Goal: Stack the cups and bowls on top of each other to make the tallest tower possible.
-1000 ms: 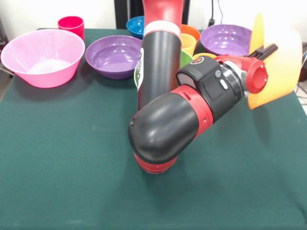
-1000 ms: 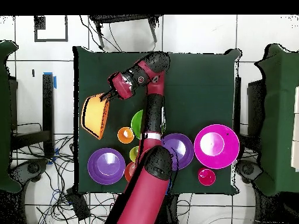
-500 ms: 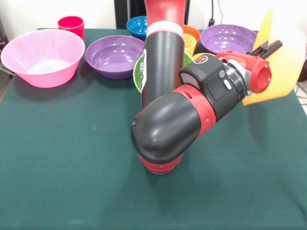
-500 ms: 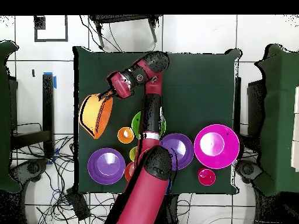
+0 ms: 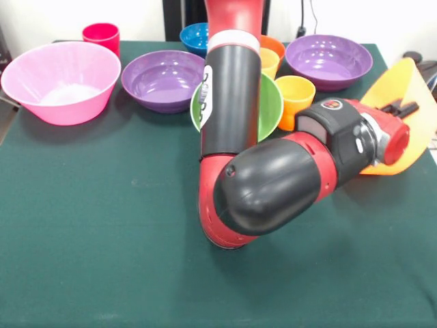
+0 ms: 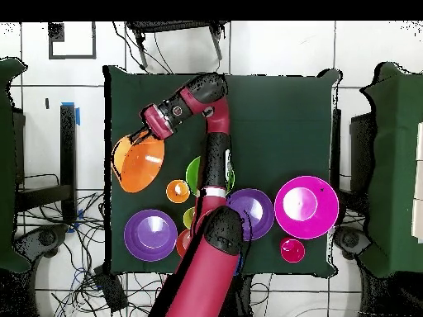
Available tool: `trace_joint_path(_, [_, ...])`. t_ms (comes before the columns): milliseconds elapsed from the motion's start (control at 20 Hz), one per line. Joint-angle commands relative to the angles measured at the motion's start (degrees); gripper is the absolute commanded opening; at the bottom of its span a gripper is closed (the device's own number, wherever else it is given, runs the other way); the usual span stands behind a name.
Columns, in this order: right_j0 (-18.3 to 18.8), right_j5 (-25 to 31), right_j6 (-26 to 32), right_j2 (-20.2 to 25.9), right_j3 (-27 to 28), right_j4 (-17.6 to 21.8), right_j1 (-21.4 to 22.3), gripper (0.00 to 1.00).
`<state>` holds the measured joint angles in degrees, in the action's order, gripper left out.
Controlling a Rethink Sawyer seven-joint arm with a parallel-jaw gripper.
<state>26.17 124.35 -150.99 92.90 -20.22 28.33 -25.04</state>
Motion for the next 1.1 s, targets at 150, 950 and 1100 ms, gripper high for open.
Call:
trace_joint_path(150, [-1.76,1.70,0.98,-0.47,4.43,5.79,-6.18,0.00])
trace_joint_path(950, [-1.97,-2.48,-7.29,-3.06,0.06,-3.34,-5.61,0.00])
trace_joint_path(1100, [-1.87,-4.27,-6.43,-3.93,-1.13,-5.07,-5.35,0.00])
